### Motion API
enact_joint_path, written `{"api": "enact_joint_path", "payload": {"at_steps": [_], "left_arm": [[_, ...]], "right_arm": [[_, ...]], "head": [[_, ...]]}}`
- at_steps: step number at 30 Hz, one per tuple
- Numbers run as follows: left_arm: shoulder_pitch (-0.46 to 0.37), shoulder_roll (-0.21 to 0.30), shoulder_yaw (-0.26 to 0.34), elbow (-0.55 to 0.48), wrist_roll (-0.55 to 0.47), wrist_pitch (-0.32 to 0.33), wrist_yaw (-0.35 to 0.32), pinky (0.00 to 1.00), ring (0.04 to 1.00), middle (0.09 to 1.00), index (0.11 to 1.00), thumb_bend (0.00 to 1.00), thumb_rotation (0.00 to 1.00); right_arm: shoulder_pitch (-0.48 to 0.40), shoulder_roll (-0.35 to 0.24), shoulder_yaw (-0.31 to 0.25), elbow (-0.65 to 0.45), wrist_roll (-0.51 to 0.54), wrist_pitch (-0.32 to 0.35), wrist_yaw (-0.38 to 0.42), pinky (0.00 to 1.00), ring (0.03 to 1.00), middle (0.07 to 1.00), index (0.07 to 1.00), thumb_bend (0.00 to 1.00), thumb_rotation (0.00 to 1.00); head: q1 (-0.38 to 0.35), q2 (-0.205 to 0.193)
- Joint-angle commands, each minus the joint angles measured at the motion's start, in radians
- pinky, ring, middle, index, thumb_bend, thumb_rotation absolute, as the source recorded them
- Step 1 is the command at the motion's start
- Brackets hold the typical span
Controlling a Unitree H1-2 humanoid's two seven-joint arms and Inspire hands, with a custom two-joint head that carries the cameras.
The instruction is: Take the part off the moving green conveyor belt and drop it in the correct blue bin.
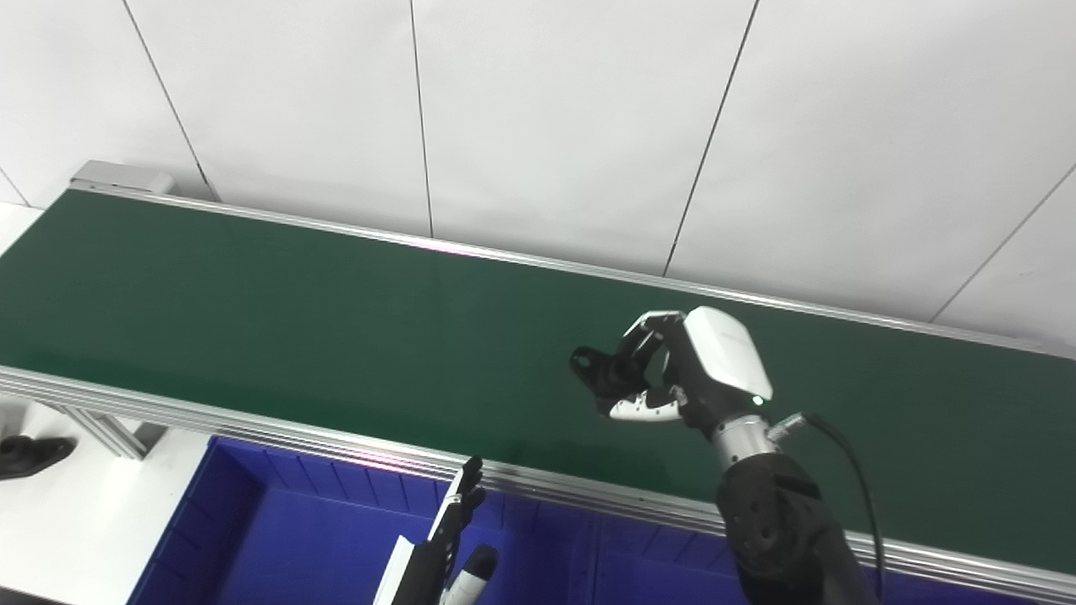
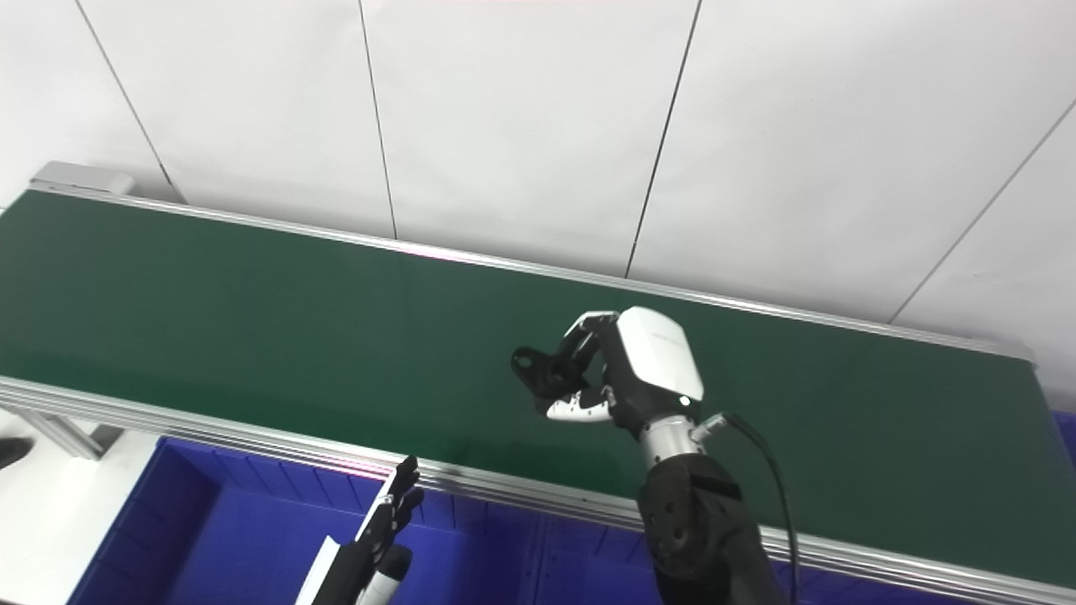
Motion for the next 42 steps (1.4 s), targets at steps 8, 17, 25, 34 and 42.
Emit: {"api": "enact_joint_path", "payload": {"at_steps": [8, 17, 25, 34, 42], "left_arm": [[0.020, -0.020, -0.021, -0.081, -0.087, 0.020, -0.037, 1.00, 1.000, 1.000, 1.000, 0.76, 1.00], [0.005, 0.025, 0.030, -0.149, -0.128, 0.082, -0.060, 1.00, 0.994, 1.000, 1.000, 0.75, 1.00], [-0.043, 0.080, 0.096, -0.224, -0.197, 0.176, -0.097, 1.00, 1.000, 1.000, 1.000, 0.72, 1.00], [-0.088, 0.122, 0.157, -0.263, -0.332, 0.280, -0.142, 1.00, 1.000, 1.000, 1.000, 0.68, 1.00], [-0.094, 0.127, 0.155, -0.259, -0.326, 0.282, -0.146, 1.00, 1.000, 1.000, 1.000, 0.70, 1.00]], "right_arm": [[0.170, -0.080, -0.046, -0.232, -0.074, 0.003, 0.093, 0.15, 0.213, 0.470, 0.482, 0.53, 0.00], [0.358, -0.065, -0.119, -0.423, -0.146, 0.015, 0.203, 0.12, 0.174, 0.469, 0.483, 0.53, 0.00], [0.456, 0.005, -0.117, -0.472, -0.271, -0.015, 0.271, 0.19, 0.261, 0.472, 0.484, 0.53, 0.00], [0.537, 0.062, -0.129, -0.519, -0.364, -0.046, 0.330, 0.15, 0.212, 0.470, 0.484, 0.53, 0.00], [0.610, 0.092, -0.158, -0.469, -0.421, -0.070, 0.311, 0.18, 0.258, 0.472, 0.485, 0.53, 0.00]], "head": [[-0.068, 0.011], [-0.216, 0.065], [-0.343, 0.137], [-0.424, 0.170], [-0.394, 0.163]]}}
